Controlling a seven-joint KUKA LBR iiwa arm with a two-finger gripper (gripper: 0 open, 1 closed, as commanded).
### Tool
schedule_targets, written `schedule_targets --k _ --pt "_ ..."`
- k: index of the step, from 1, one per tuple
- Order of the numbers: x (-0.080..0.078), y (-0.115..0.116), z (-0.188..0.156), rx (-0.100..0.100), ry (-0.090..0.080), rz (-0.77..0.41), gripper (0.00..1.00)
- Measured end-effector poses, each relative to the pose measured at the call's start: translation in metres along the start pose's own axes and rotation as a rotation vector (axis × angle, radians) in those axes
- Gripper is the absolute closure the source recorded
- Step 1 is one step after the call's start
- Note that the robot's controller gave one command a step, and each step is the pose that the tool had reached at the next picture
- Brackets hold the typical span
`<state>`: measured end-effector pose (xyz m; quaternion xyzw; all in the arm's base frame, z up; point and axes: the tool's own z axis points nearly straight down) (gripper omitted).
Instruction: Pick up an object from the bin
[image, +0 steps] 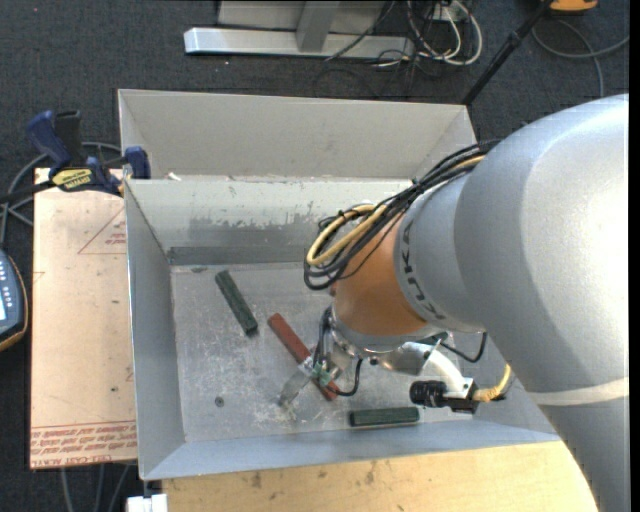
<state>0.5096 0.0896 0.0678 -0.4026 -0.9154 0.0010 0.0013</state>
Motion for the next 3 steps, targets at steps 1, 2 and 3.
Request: schedule_targets --k 1,2,3 --pt "0.000 0.000 0.000 -0.002 -0.001 -0.001 0.00" --pt "-0.001 0.001 -0.002 -0.005 -0.003 -0.002 1.00" --pt "-0.001 0.002 -0.103 -0.009 -0.005 -0.006 1.00"
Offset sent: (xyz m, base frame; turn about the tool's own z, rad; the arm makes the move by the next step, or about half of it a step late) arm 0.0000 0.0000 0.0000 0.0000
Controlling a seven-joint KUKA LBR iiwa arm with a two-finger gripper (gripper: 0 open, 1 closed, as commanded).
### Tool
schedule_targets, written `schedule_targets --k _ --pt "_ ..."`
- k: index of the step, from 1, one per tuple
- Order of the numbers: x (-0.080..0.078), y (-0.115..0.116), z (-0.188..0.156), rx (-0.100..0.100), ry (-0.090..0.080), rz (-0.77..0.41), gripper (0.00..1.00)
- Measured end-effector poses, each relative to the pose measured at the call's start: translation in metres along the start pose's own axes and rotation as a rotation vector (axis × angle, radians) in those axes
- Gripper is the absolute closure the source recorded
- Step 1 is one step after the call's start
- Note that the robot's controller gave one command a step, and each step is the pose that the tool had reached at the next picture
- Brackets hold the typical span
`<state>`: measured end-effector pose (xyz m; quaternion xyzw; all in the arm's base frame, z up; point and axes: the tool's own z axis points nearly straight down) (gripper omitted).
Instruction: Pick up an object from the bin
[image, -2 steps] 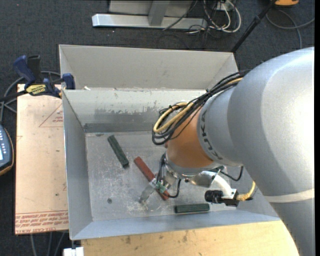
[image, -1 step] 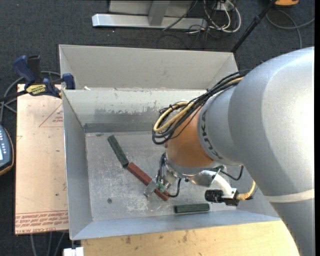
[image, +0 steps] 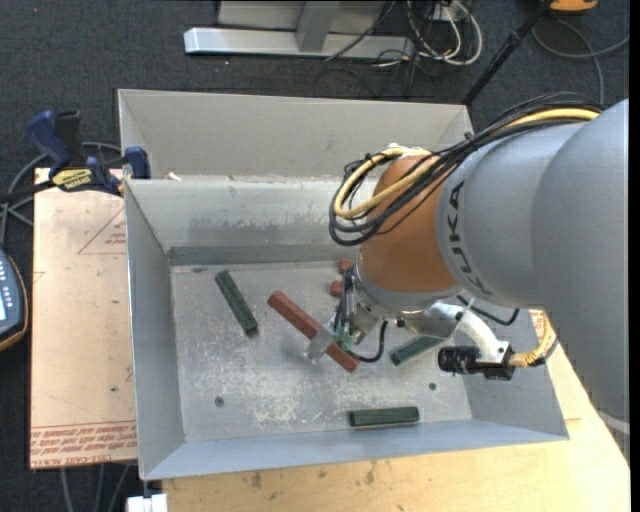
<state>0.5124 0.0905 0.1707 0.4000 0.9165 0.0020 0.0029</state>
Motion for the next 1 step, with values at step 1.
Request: schedule_targets --k 1 --pt "-0.0002 0.0002 -0.0031 0.006 0.003 -0.003 1.00"
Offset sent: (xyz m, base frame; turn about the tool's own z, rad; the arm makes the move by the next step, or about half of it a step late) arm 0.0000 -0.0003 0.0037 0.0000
